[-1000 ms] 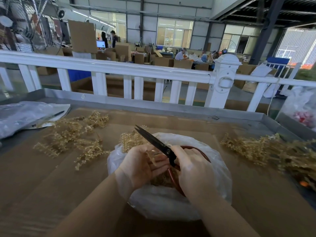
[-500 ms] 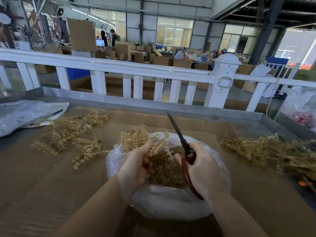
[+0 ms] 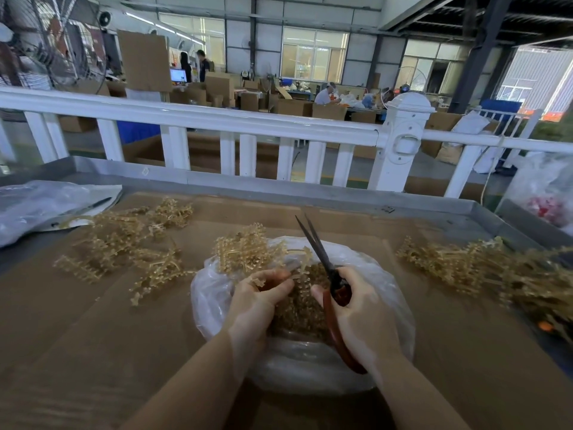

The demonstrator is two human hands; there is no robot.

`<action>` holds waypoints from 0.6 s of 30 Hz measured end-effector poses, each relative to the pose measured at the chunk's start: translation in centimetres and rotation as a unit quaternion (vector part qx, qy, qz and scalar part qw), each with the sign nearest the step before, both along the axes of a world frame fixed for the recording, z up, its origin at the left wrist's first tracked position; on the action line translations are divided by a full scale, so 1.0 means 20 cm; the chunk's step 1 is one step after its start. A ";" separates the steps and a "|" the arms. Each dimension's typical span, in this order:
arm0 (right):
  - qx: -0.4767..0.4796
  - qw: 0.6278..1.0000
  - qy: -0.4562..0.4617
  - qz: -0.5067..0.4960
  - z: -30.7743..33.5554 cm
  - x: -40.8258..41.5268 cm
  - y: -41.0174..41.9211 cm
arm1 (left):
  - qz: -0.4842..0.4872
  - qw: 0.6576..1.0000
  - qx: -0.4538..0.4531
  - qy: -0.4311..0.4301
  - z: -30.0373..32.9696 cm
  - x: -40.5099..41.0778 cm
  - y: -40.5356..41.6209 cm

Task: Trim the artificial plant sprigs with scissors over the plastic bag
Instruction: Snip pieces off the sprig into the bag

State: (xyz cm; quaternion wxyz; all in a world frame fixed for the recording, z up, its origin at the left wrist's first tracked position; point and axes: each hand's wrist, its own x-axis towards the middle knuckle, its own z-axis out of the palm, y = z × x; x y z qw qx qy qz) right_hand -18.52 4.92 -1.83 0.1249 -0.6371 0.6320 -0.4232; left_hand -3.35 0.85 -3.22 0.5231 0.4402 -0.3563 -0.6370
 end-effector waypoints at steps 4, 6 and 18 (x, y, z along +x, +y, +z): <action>-0.005 1.000 0.008 0.006 -0.01 0.01 0.01 | -0.020 0.999 0.006 0.049 0.04 0.01 0.00; -0.006 1.000 0.005 0.007 0.00 0.01 0.01 | -0.018 0.998 0.015 0.053 0.06 0.01 0.01; 0.010 1.000 -0.005 0.002 0.01 0.00 -0.01 | -0.007 0.994 0.053 0.097 0.15 0.03 0.03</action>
